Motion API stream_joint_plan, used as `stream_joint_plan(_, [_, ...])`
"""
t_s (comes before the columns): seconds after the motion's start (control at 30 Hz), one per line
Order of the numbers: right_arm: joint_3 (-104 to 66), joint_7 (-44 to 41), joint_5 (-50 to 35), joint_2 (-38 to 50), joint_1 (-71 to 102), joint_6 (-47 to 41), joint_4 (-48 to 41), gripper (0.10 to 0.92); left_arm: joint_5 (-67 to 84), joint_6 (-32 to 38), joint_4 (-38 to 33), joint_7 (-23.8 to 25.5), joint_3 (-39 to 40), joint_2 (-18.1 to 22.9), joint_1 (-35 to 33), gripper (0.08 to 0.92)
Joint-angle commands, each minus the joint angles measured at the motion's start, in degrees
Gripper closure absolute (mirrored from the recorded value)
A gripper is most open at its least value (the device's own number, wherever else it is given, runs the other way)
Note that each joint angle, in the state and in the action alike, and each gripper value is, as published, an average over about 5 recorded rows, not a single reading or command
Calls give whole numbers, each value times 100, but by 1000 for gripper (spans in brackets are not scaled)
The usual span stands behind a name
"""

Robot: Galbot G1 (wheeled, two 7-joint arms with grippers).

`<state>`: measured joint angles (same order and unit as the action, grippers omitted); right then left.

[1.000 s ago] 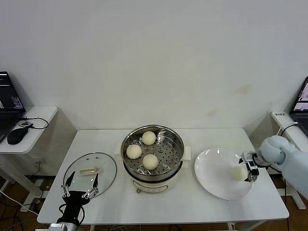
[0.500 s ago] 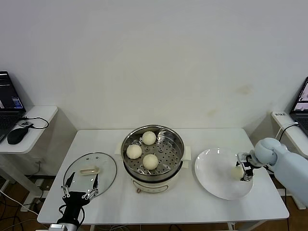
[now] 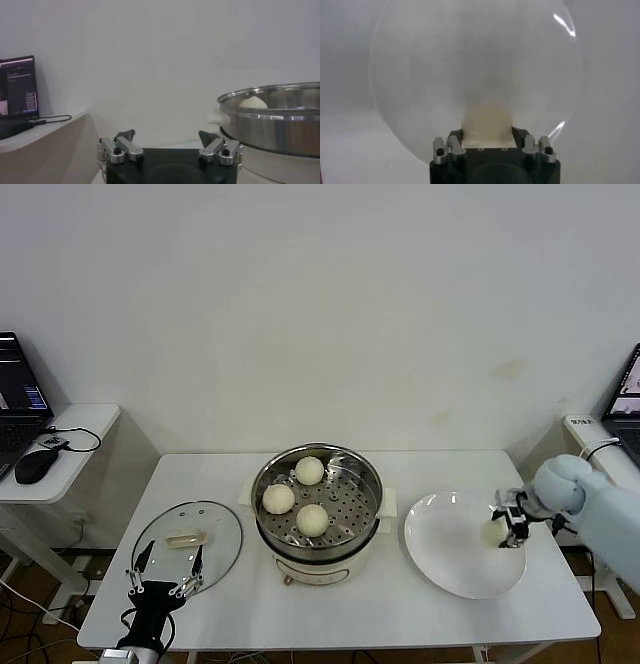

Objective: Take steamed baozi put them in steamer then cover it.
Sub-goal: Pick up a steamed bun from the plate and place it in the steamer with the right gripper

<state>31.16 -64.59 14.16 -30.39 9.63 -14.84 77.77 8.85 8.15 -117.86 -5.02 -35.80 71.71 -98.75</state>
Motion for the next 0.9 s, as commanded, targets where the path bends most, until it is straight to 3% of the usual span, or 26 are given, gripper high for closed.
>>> stream_joint_plan(0.03, [1596,-51,-1513,360,-2311,-430,955,397,-1,-8,16,-4,25,7,37,177])
stream_joint_plan(0.2, [2678,213,-2489,6,-3784,-878,1468,394,-10,-24,30,-3,103,17,107,177])
stream_joint_plan(0.4, [3373,552,-3270,-1031,-4634,-1328,1397,389,-18,-32,21,-3,153,23,157,177])
stream_joint_plan(0.73, [3675,1113,-4083,-2422,-4514,-1804,936,389,-58,27,14,-14,97,20,158,177])
stream_joint_plan(0.9, [3690,1250,-4027,-2843,-4164,-1925,713,382,-57,24,9,-15,80,41,160,177])
